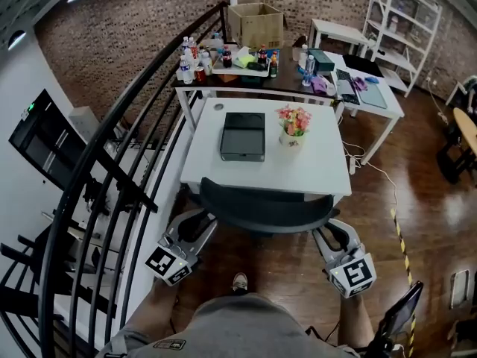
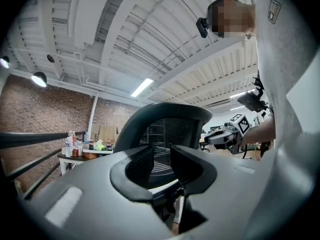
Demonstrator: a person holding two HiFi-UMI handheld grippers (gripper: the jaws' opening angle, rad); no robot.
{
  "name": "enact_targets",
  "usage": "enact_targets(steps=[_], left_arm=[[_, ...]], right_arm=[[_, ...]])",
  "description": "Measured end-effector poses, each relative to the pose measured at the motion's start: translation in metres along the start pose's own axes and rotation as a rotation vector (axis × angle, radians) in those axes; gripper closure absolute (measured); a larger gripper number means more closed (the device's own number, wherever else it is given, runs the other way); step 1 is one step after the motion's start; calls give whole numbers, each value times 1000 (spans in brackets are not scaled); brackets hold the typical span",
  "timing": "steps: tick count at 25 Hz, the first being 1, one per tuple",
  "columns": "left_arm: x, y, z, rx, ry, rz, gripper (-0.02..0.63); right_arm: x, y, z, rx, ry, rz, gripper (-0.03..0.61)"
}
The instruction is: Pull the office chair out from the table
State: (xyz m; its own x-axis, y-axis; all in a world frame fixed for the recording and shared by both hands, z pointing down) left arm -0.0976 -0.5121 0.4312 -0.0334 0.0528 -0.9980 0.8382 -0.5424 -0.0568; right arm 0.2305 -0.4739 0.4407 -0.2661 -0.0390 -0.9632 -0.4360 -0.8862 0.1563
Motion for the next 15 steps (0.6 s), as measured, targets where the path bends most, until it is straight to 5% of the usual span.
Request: enact_targets(steps=[6, 15], left_arm=[[0, -3, 36, 31, 25, 31, 384], [2, 30, 50, -170, 172, 112, 262]], right_arm=[[-2, 3, -34, -17, -33, 14, 333], [5, 38, -38, 105, -162, 60, 221]])
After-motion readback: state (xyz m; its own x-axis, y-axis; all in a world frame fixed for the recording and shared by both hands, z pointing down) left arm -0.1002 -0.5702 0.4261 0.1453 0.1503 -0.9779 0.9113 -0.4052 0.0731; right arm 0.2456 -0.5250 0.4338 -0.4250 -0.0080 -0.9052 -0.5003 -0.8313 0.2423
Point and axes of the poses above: the fingertips, and each gripper's own axes: y forward along the fingers, z to its left, x out of its top, the point moved 6 cm from there along -y, backward along the fingers, and after that the axes turned 7 degrees about -x, right-handed, at the moved point
